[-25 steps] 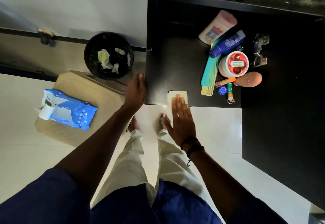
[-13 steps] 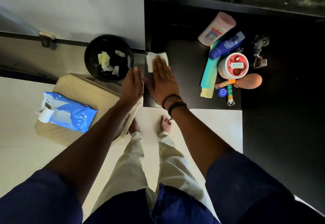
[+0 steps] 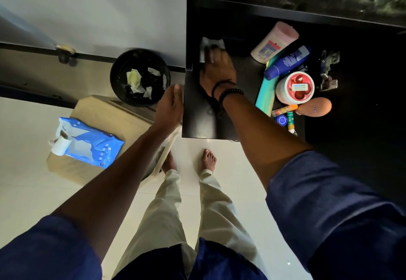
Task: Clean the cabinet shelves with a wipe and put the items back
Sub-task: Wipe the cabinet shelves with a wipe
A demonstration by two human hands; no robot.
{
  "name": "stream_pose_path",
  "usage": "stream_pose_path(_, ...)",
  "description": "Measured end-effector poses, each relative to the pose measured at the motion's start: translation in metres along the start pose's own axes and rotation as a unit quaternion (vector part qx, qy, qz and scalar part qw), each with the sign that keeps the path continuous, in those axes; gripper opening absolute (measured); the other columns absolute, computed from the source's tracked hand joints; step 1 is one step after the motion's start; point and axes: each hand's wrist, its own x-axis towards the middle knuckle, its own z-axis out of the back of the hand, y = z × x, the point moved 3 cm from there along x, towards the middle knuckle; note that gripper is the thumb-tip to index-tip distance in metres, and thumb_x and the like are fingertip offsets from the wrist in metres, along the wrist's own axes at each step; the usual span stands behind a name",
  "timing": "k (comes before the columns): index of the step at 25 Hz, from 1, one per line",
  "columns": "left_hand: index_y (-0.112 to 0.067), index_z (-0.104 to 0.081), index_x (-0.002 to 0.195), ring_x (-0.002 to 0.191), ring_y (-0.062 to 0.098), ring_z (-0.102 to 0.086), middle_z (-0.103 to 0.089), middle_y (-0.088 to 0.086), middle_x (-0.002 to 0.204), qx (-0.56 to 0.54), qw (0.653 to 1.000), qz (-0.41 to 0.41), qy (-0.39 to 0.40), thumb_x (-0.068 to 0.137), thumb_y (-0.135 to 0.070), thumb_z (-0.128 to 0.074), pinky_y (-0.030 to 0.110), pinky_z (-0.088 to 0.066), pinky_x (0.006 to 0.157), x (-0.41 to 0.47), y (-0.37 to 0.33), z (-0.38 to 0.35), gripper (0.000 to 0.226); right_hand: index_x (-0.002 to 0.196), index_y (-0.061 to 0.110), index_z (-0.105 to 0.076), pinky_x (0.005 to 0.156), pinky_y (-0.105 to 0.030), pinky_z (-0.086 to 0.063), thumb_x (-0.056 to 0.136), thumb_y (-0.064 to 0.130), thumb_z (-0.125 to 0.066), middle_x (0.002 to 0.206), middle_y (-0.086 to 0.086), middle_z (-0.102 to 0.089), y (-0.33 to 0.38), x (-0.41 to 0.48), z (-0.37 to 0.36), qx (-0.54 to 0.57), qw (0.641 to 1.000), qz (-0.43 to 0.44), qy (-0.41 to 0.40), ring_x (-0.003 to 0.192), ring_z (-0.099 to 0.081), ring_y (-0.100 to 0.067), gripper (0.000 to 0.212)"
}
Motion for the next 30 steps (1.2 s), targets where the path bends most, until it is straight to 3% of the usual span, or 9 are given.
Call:
stream_pose_path(2,-0.008,-0.054,0.1,0.081,0.024,-0.056,-0.054,0.003,0.084,0.008,1.0,-0.005,0.002,0.101,-0.041,-0.028,0.039,-0.046,0.077,-0.002,0.0,0.001,0.042,0.148,0.003,-0.022,0.118,-0.036,-0.018,0.09,0.028,-0.043,0.151,-0.017,-0.027,-0.022,0.002,0.005,-0.001,0.998,-0.045,-0.043,0.14,-0.025,-0.033,0.066)
stream_pose_path(7,-0.009,-0.054,0.097,0.081,0.022,-0.057,-0.055,0.003,0.083,0.008,1.0,-0.012,0.002,0.1,-0.042,-0.027,0.041,-0.048,0.079,-0.005,0.002,0.001,0.043,0.146,0.001,-0.023,0.117,-0.036,-0.015,0.091,0.027,-0.043,0.151,-0.019,-0.027,-0.035,0.026,0.012,0.011,0.992,-0.119,-0.034,0.142,-0.018,-0.037,0.064)
stream_pose_path(11,-0.006,-0.055,0.098,0.085,0.03,-0.059,-0.058,0.009,0.085,0.021,1.0,-0.005,0.01,0.094,-0.05,-0.025,0.05,-0.051,0.081,-0.007,0.005,-0.002,0.054,0.146,0.011,-0.029,0.115,-0.036,-0.027,0.09,0.026,-0.045,0.153,-0.012,-0.028,0.004,0.032,0.007,0.037,0.998,-0.011,0.041,0.142,-0.025,-0.032,0.06)
stream_pose_path(13,-0.007,-0.056,0.1,0.089,0.033,-0.06,-0.059,0.01,0.088,0.026,0.999,0.003,0.021,0.093,-0.053,-0.025,0.051,-0.05,0.083,-0.008,0.003,-0.005,0.056,0.148,0.015,-0.027,0.114,-0.034,-0.027,0.09,0.031,-0.043,0.155,-0.008,-0.026,0.008,0.037,0.006,0.063,0.996,0.002,0.068,0.142,-0.027,-0.028,0.062)
stream_pose_path(17,-0.01,-0.056,0.105,0.093,0.03,-0.061,-0.062,0.011,0.095,0.026,0.999,0.002,0.029,0.094,-0.051,-0.025,0.051,-0.051,0.085,-0.006,0.0,-0.004,0.052,0.148,0.005,-0.022,0.119,-0.034,-0.013,0.09,0.022,-0.04,0.154,-0.017,-0.023,-0.034,0.02,0.008,0.025,0.998,-0.032,-0.038,0.144,-0.018,-0.034,0.064)
stream_pose_path(22,-0.009,-0.054,0.107,0.098,0.036,-0.059,-0.058,0.011,0.093,0.025,0.999,0.014,0.028,0.1,-0.041,-0.028,0.045,-0.047,0.085,-0.009,0.0,-0.015,0.043,0.142,0.001,-0.037,0.112,-0.041,-0.028,0.092,0.024,-0.041,0.146,-0.024,-0.036,-0.039,-0.035,-0.011,0.017,0.997,0.006,-0.069,0.133,-0.035,-0.041,0.056)
stream_pose_path(26,-0.008,-0.055,0.11,0.098,0.031,-0.059,-0.058,0.009,0.096,0.014,0.999,0.023,0.027,0.103,-0.036,-0.028,0.039,-0.046,0.084,-0.01,0.0,-0.012,0.04,0.142,0.0,-0.035,0.105,-0.04,-0.026,0.093,0.027,-0.036,0.145,-0.022,-0.037,-0.062,-0.049,-0.009,-0.013,0.986,-0.15,-0.074,0.122,-0.041,-0.039,0.056)
stream_pose_path(28,-0.006,-0.055,0.107,0.096,0.031,-0.058,-0.055,0.008,0.091,0.009,0.999,0.031,0.02,0.104,-0.034,-0.028,0.034,-0.041,0.078,-0.012,-0.003,-0.012,0.039,0.143,0.003,-0.033,0.105,-0.038,-0.026,0.093,0.026,-0.036,0.148,-0.018,-0.033,-0.052,-0.04,-0.005,-0.016,0.988,-0.13,-0.079,0.124,-0.039,-0.037,0.055)
stream_pose_path(30,-0.004,-0.055,0.106,0.095,0.034,-0.057,-0.058,0.018,0.094,0.018,0.999,0.03,0.017,0.104,-0.034,-0.028,0.037,-0.042,0.076,-0.014,-0.004,-0.013,0.04,0.142,0.006,-0.039,0.104,-0.039,-0.034,0.09,0.02,-0.043,0.146,-0.017,-0.037,-0.031,-0.033,-0.007,0.02,0.996,-0.055,-0.067,0.123,-0.041,-0.038,0.054)
